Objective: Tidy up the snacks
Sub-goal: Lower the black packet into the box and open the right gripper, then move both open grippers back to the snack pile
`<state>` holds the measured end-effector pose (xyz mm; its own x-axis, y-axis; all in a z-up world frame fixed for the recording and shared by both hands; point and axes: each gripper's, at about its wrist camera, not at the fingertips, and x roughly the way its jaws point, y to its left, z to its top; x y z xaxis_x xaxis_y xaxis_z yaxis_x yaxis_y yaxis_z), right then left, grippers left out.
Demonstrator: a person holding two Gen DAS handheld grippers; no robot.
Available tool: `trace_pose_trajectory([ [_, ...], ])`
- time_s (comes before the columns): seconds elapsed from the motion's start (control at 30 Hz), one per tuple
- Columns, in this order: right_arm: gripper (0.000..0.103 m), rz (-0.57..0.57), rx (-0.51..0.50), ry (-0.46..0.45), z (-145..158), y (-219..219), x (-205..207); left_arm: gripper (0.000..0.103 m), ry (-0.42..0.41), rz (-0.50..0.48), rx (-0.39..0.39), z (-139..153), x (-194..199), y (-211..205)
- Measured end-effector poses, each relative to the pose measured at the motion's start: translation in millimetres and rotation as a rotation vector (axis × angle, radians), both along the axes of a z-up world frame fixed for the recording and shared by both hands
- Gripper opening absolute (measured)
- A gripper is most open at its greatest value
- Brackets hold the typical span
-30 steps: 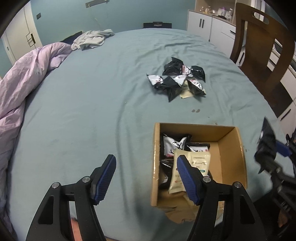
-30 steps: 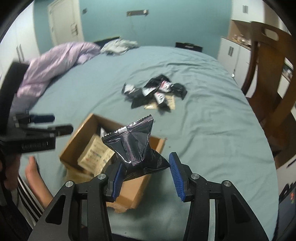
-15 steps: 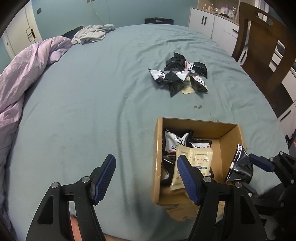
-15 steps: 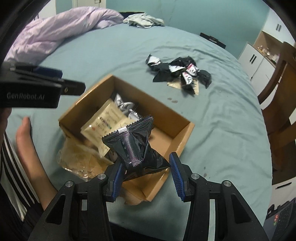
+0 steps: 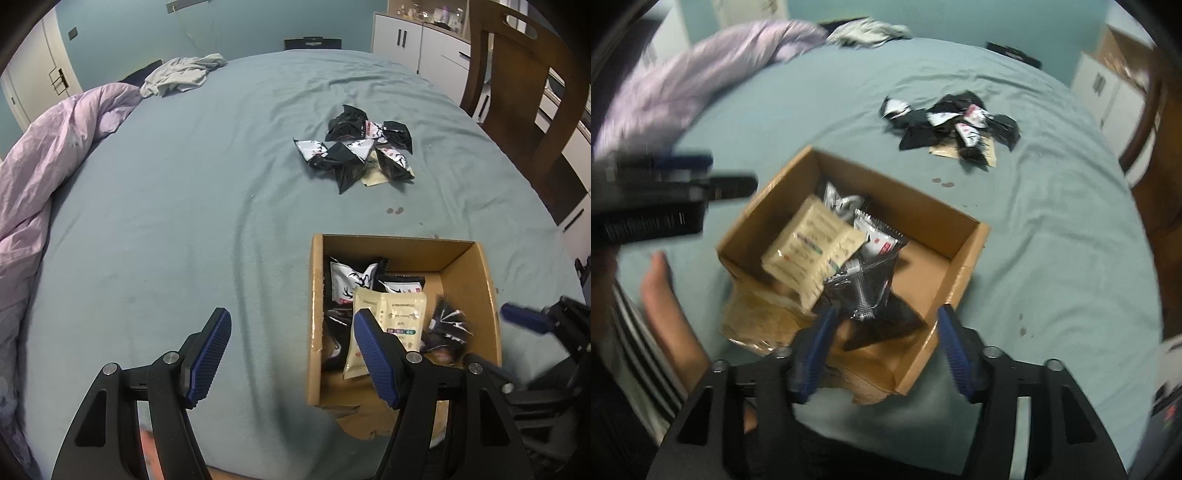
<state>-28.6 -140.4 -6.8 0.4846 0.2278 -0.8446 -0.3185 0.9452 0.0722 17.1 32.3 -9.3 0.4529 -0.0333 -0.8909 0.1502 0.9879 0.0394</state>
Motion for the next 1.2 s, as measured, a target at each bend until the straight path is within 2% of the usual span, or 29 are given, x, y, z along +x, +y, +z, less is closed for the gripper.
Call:
trace_pose_trajectory([
  [0.07, 0.07, -0.053, 0.025, -0.029, 8, -11, 0, 0.069, -0.002, -0.002, -0.005, 1, 0, -1],
  [0.37, 0.072, -0.237, 0.058, -0.077, 20, -48, 2, 0.071, -0.021, -0.022, -0.007, 8, -1, -6],
  [0.63, 0.072, -0.268, 0.054, -0.057, 15, -50, 27, 0.071, -0.011, -0.056, -0.005, 5, 5, -20],
  [0.93, 0.072, -0.302, 0.016, -0.052, 1, -61, 77, 0.074, -0.02, -0.106, 0.046, 4, 8, -38],
  [1.03, 0.072, -0.3, 0.012, -0.026, -6, -64, 101, 0.075, -0.02, -0.113, 0.042, 4, 9, -41],
  [1.2, 0.072, -0.26, 0.073, 0.062, -20, -68, 147, 0.076, -0.024, -0.116, 0.021, 7, 12, -43],
])
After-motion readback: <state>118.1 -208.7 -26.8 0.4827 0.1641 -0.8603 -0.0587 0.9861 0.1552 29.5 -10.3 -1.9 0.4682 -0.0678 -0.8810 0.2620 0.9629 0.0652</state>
